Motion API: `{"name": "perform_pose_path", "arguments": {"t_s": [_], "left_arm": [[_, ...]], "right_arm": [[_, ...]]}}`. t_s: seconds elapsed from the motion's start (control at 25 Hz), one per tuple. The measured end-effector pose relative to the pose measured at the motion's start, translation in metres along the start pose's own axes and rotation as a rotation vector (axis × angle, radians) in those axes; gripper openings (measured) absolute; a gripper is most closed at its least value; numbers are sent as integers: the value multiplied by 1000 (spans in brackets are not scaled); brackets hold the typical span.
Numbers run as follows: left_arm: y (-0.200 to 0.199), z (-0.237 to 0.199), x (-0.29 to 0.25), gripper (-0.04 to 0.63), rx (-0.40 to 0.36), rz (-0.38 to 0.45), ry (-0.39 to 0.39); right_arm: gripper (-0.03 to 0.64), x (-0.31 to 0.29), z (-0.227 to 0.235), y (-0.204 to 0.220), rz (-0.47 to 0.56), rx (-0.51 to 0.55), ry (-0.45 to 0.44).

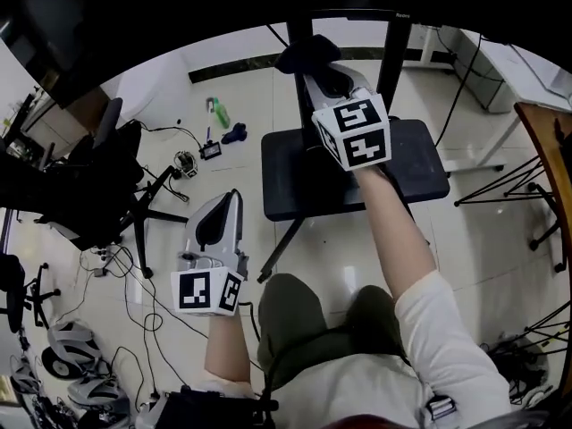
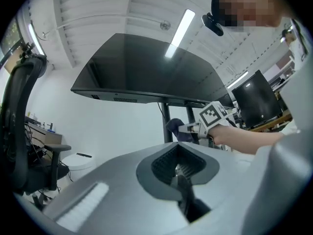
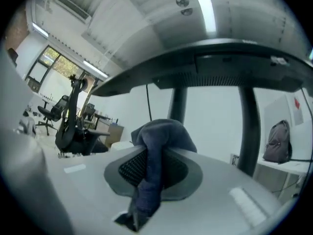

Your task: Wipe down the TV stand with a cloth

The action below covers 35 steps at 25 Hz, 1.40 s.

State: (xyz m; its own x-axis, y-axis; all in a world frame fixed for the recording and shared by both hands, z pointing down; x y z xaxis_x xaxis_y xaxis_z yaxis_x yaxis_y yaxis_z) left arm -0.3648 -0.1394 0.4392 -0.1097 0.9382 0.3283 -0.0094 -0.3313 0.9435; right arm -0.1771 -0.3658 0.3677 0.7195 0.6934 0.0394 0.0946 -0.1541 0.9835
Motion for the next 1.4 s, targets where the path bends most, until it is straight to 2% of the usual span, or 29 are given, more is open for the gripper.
{"name": "perform_pose_path", "arguments": {"t_s": [0.16,0.28,0.32,0.4,0.48,0.56,0.68,0.8,0.88,1.12,1.16,1.24,1.32,1.4], "left_arm": [[2,39,3,5,-42,9,8],[1,64,3,6,-57,14,-17],[2,72,1,6,-59,14,-28],[8,85,-9,6,-60,11,-45],[10,92,-22,6,-64,13,-60],[9,96,-32,6,-75,23,-79],[10,104,-43,6,-73,26,-89],[11,114,-44,6,-62,30,-78],[15,117,-42,8,-54,32,-73],[23,113,-24,9,-45,42,-71],[25,111,-19,9,-45,41,-73],[28,108,-8,9,-46,38,-76],[30,101,5,9,-45,43,-80],[30,87,20,9,-39,59,-97]], "right_arm": [[60,20,-2,75,-175,-1,-57],[60,26,-7,101,-222,-21,-120],[61,33,-5,100,-187,-16,-119],[60,59,11,81,-25,14,-67],[60,96,44,41,169,50,14],[60,130,90,0,290,63,95],[61,143,157,-36,300,39,189],[61,120,185,-22,198,7,180],[61,107,183,19,97,-14,157],[61,88,130,196,-259,-116,66],[61,89,125,211,-265,-134,82],[60,108,117,202,-175,-148,130],[60,143,88,154,-45,-120,101],[60,176,30,102,73,-91,7]]}}
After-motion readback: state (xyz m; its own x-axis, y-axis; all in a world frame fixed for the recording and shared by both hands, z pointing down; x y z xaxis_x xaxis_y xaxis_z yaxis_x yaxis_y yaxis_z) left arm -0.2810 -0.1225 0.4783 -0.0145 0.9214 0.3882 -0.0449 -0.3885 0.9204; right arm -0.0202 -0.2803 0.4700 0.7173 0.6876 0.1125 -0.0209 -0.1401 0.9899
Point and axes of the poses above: the fingertips, and each gripper's own axes: x backward along the fingers, z to its right, y out of its underside, the point moved 9 cm from there along x, backward along the fingers, and after that the axes turned 1 degree about z, right-handed, at the moved point
